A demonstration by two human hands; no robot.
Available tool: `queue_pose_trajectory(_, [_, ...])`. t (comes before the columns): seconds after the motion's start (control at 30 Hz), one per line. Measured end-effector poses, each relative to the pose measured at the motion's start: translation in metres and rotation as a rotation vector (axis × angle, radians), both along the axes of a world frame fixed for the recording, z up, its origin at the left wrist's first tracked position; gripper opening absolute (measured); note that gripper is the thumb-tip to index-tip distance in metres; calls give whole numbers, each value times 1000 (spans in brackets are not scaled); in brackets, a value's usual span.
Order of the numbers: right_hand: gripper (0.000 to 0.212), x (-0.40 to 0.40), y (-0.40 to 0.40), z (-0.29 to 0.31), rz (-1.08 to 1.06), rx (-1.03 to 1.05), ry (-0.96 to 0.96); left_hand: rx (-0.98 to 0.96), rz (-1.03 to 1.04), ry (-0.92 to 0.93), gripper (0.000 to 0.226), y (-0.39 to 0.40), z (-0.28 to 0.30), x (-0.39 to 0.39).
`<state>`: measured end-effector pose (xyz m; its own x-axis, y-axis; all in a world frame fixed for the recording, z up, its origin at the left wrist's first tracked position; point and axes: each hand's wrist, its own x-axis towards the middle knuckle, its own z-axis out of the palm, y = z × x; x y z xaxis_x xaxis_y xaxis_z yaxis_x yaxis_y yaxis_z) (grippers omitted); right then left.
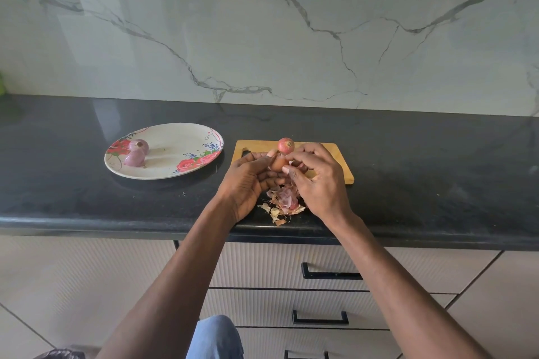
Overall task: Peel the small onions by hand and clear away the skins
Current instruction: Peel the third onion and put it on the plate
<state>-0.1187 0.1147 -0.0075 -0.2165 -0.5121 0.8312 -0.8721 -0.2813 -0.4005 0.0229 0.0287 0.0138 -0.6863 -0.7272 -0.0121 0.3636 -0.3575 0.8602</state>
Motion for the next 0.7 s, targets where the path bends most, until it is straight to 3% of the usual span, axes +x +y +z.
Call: queue_pose_trajectory(0.7, [22, 2, -2, -4, 77, 49, 38, 5, 38, -28, 9, 0, 0, 1])
